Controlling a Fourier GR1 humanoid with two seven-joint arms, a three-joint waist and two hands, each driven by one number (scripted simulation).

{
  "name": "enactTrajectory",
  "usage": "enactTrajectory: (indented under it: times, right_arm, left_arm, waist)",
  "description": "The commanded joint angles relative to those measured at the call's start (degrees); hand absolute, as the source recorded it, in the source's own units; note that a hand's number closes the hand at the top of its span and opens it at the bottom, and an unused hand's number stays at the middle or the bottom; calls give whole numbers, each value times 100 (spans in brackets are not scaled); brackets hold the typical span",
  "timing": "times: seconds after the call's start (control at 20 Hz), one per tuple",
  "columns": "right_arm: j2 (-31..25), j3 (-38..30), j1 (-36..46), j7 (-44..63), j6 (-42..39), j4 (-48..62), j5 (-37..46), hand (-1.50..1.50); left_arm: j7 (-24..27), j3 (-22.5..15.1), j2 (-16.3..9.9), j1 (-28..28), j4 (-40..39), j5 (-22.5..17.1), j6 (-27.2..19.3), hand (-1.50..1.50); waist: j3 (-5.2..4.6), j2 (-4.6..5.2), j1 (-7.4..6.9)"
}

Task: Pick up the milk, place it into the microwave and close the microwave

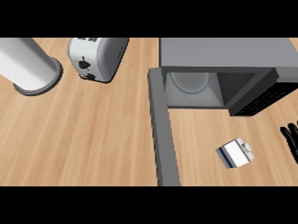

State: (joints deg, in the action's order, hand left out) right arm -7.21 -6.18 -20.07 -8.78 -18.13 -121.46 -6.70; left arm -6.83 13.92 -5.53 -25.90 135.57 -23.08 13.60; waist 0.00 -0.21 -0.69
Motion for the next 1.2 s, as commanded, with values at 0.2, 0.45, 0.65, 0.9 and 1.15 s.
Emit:
enactTrajectory:
  times: [0.2,0.45,0.65,0.9,1.15]
  right_arm:
    - [48,-378,307,-525,299,1307,595,-150]
    - [103,-403,296,-1212,389,2299,1001,-150]
    - [-63,-622,529,-2047,357,3490,1188,-150]
    - [-332,-890,968,-2743,465,4807,1406,-150]
    - [-422,-870,1432,-3209,812,5712,1820,-150]
  left_arm:
    - [145,375,77,-532,688,-922,525,-150]
    - [187,761,29,-903,718,-1363,792,-150]
    - [212,724,102,-899,594,-1321,864,-150]
    - [382,833,242,-1231,666,-1329,1091,-150]
    - [474,1088,127,-1442,636,-1769,1360,-150]
  waist:
    - [3,4,-46]
    - [5,-3,-84]
    - [10,12,-57]
    - [13,9,-105]
    - [13,3,-155]
